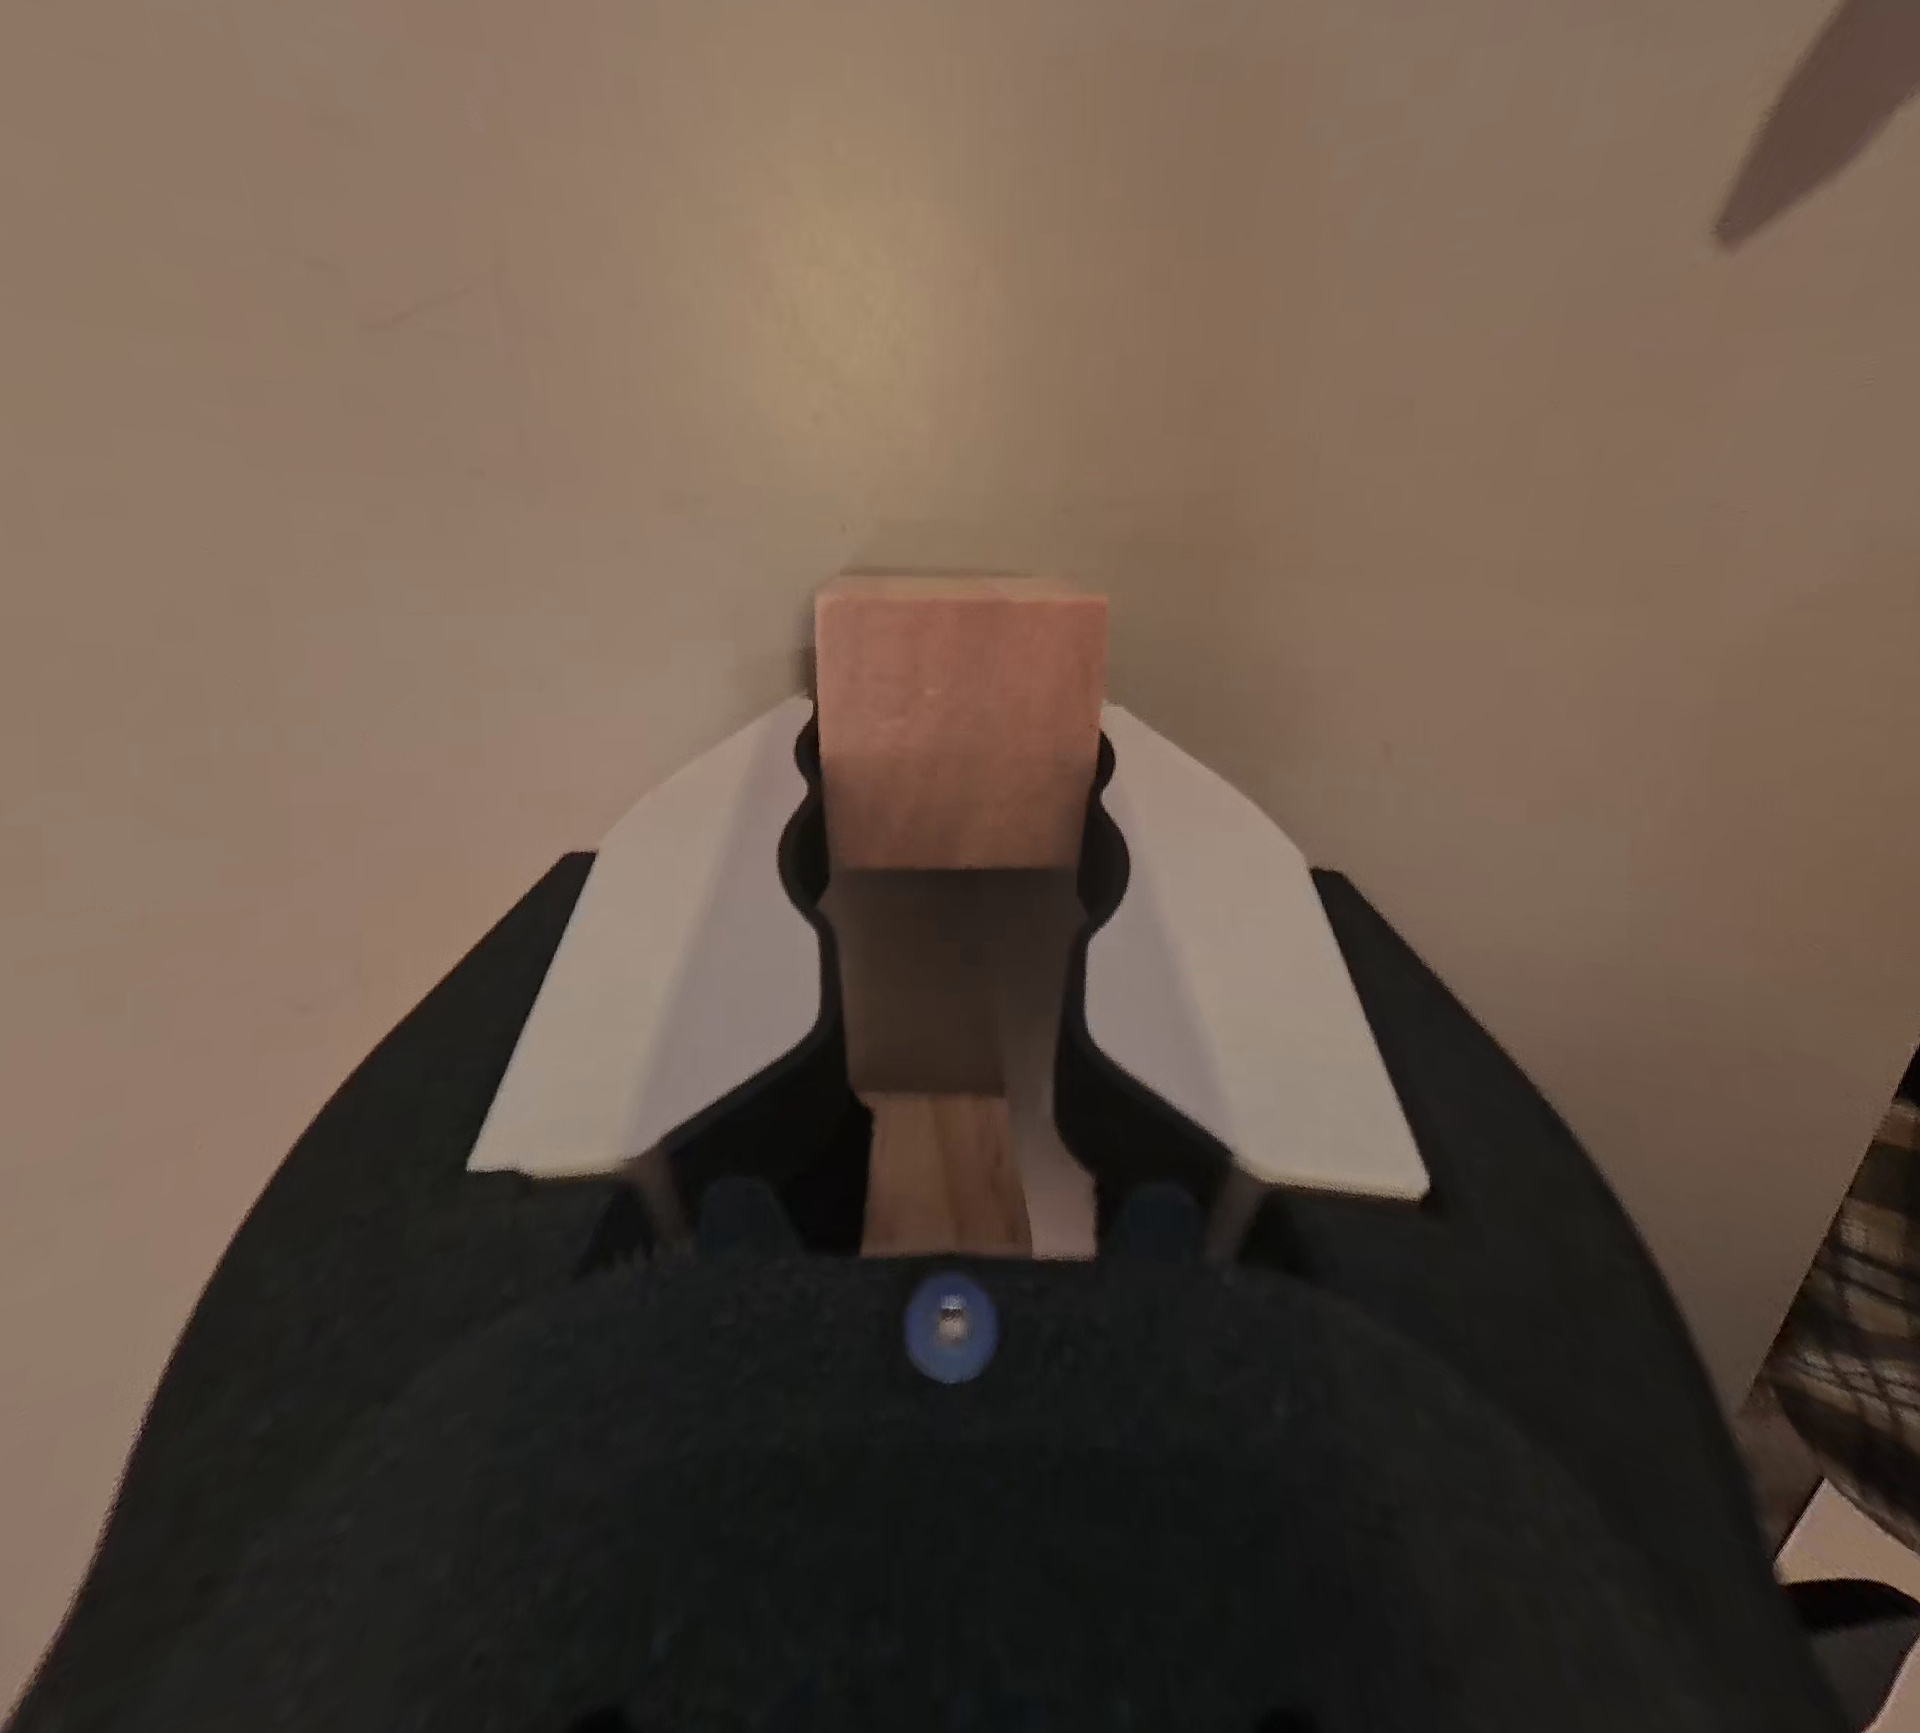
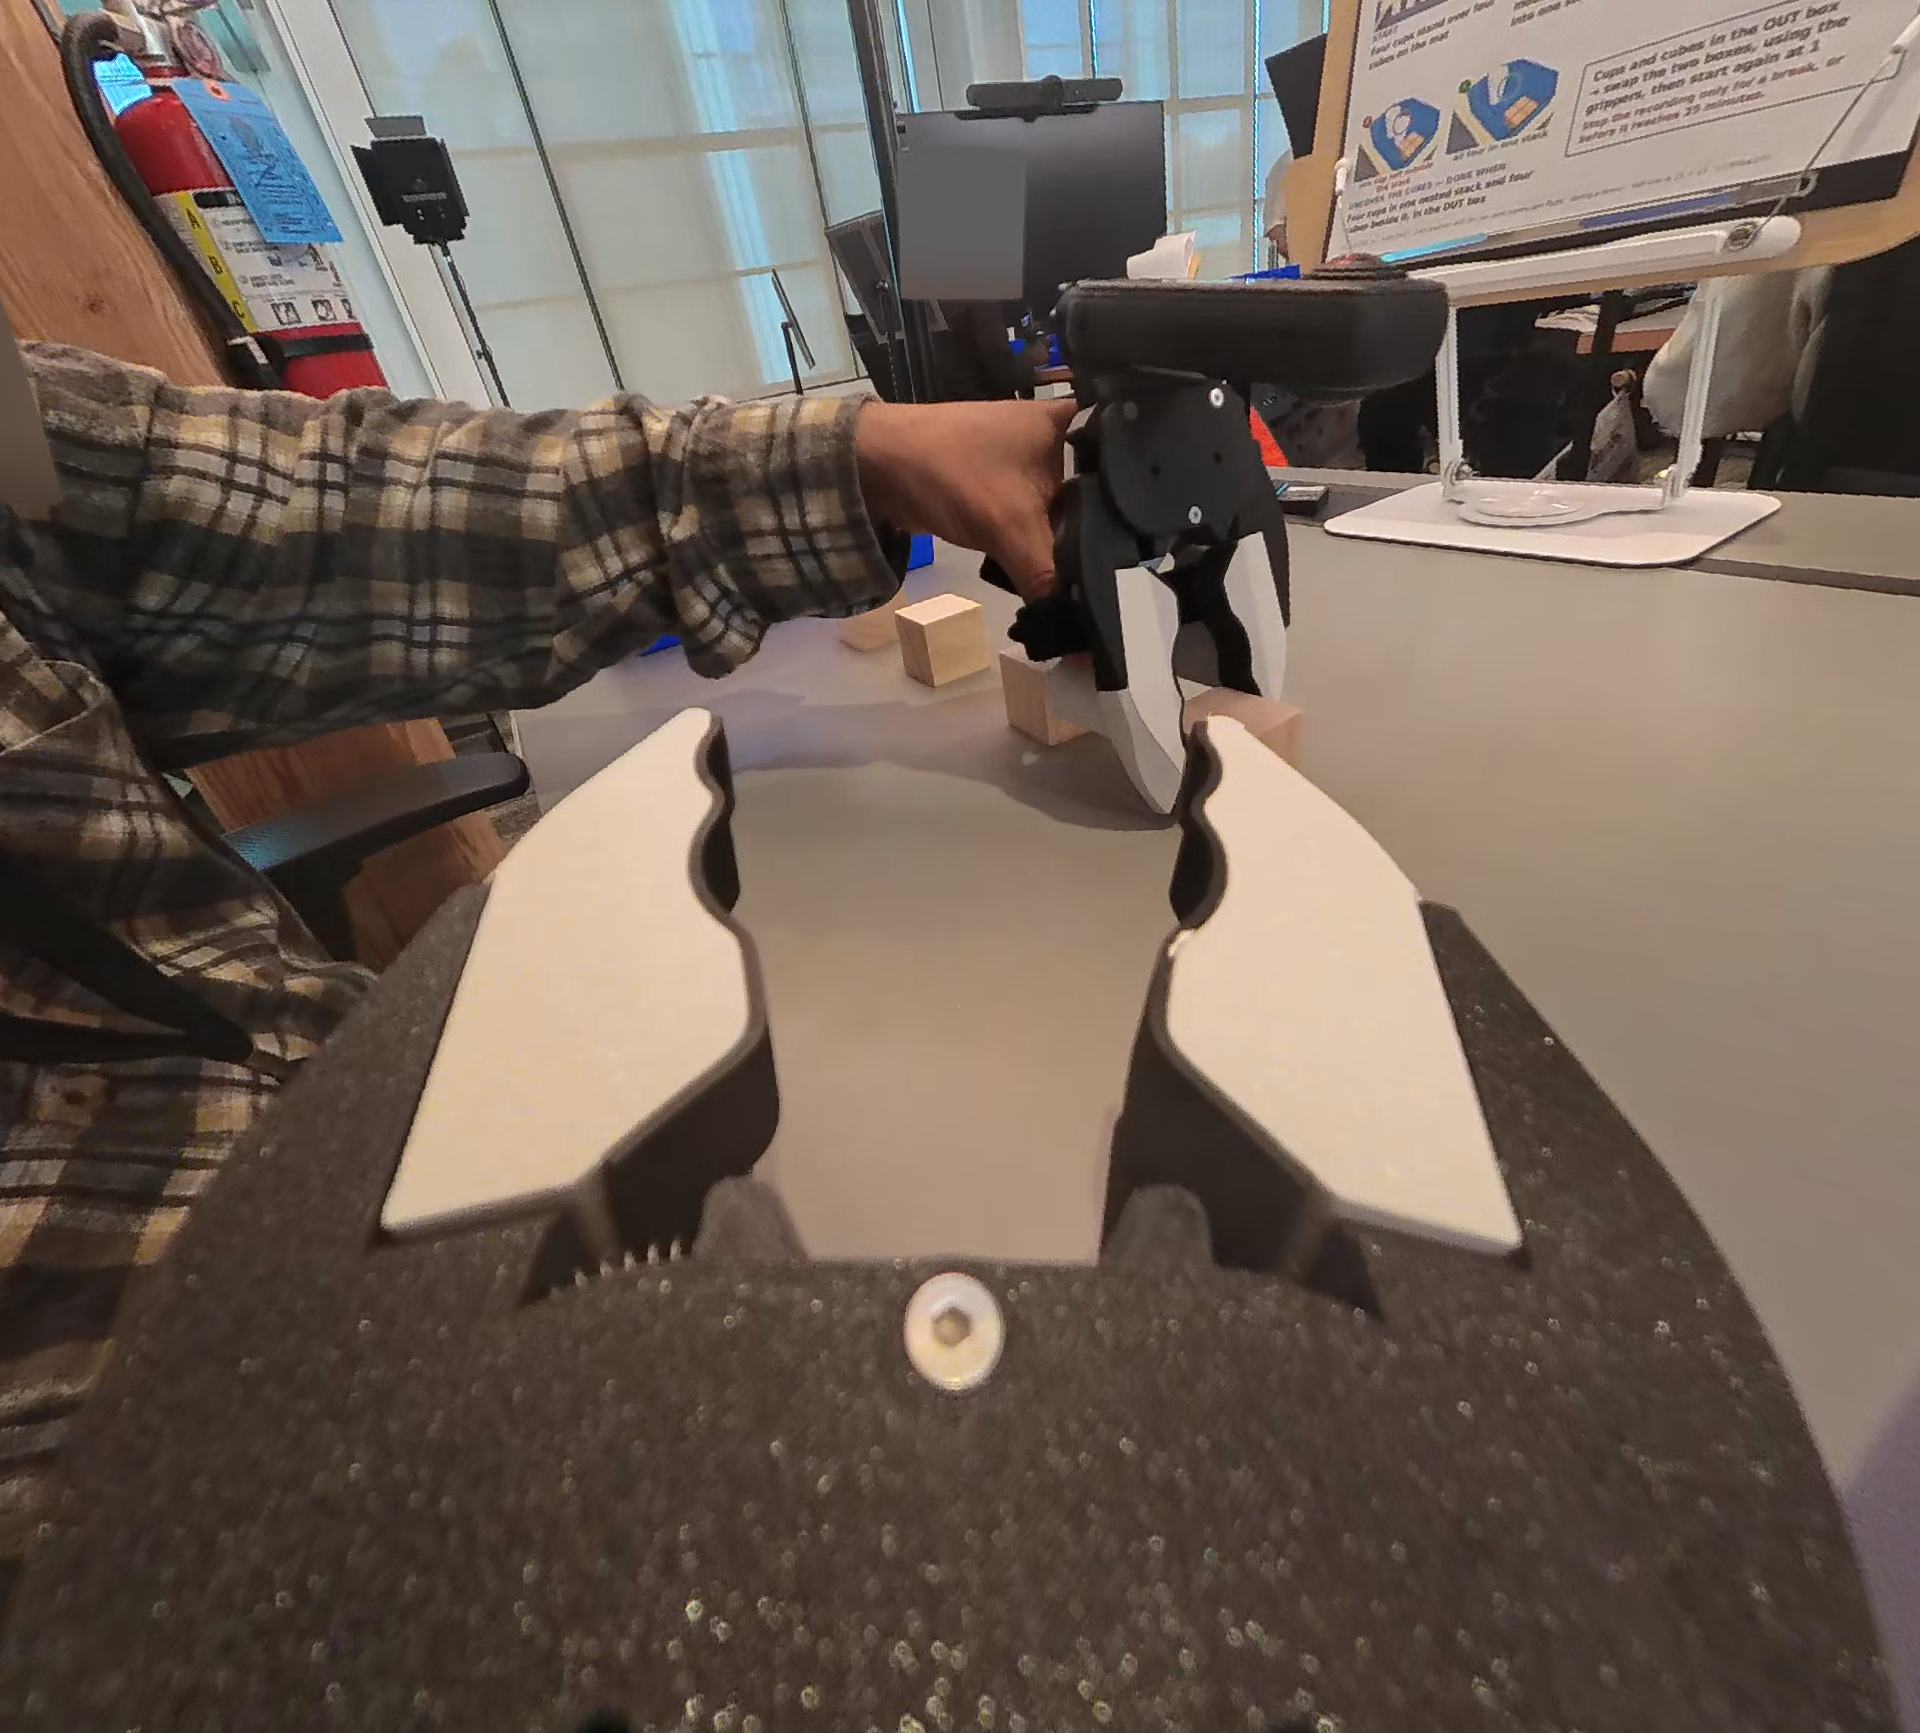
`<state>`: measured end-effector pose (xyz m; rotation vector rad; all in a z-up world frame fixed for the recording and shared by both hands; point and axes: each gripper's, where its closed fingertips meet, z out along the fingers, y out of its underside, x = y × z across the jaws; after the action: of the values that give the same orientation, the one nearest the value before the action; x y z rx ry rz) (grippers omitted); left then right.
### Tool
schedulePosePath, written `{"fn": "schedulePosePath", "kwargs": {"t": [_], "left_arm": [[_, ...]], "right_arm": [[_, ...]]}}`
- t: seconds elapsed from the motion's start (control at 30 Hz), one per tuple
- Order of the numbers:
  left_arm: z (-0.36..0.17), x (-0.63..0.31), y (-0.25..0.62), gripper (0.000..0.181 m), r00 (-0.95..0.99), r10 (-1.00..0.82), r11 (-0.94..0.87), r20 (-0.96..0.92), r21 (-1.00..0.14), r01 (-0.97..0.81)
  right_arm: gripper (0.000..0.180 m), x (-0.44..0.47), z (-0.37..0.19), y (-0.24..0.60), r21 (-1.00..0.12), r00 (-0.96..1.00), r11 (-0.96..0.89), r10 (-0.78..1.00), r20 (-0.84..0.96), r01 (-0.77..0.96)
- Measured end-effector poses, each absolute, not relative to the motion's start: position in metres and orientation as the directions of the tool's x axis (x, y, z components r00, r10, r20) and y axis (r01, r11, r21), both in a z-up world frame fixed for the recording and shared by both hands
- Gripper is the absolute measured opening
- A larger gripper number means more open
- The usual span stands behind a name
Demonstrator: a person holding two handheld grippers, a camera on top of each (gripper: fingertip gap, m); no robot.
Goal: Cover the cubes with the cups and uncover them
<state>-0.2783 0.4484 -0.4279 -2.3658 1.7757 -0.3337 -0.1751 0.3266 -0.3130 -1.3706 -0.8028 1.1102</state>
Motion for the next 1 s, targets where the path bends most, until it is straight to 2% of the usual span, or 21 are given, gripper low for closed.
{"fn": "schedulePosePath", "kwargs": {"t": [0.83,1.0], "left_arm": [[-0.4287,-0.2696,0.4482,0.045,0.224,-0.971,-0.239,0.087,-0.263,-0.935],[-0.4228,-0.2747,0.4529,0.065,0.236,-0.97,-0.243,0.058,-0.283,-0.928]], "right_arm": [[0.082,-0.1767,-0.3137,0.326,-0.981,0.311,-0.135,0.935,-0.172,-0.139],[0.084,-0.1766,-0.3136,0.3261,-0.981,0.314,-0.134,0.934,-0.172,-0.138]]}}
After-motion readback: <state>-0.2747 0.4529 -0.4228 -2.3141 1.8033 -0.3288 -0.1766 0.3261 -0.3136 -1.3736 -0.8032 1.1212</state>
